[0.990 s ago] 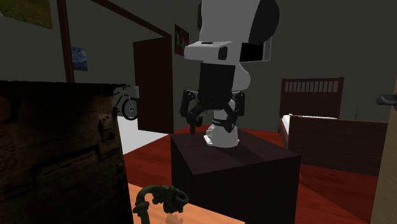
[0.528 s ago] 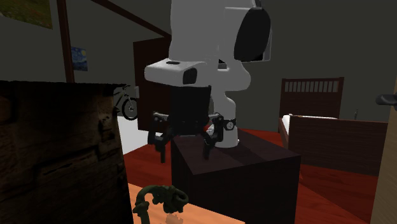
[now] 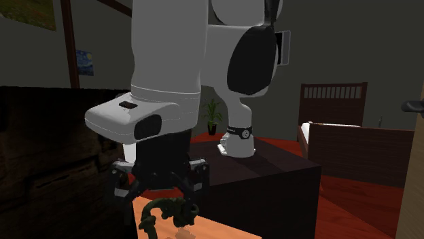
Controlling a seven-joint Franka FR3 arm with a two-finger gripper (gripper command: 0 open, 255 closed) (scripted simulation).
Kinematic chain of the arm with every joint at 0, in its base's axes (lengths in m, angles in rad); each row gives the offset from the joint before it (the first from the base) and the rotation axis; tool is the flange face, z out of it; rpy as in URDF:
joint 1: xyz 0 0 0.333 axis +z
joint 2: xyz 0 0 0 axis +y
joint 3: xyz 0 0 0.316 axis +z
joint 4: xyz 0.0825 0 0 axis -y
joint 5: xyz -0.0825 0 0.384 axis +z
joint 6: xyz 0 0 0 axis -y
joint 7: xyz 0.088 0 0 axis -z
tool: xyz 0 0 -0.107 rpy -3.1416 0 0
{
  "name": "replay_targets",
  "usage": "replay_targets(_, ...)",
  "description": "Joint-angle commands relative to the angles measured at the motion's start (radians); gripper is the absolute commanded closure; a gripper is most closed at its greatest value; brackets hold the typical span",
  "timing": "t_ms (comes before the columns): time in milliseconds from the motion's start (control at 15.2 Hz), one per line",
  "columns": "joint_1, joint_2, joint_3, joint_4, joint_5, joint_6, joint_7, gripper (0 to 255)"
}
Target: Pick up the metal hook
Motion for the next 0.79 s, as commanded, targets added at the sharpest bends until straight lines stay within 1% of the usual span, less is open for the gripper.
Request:
replay_targets(0,-0.015,0.037,0.002,0.018,0.008,0.018,-0.009,0)
replay_targets(396,-0.029,0.097,0.018,0.019,0.026,0.075,-0.012,0)
replay_targets(528,-0.03,0.103,0.02,0.02,0.028,0.08,-0.012,0)
replay_targets(594,-0.031,0.105,0.02,0.021,0.028,0.081,-0.012,255)
replay_targets(726,-0.032,0.107,0.021,0.025,0.029,0.079,-0.013,255)
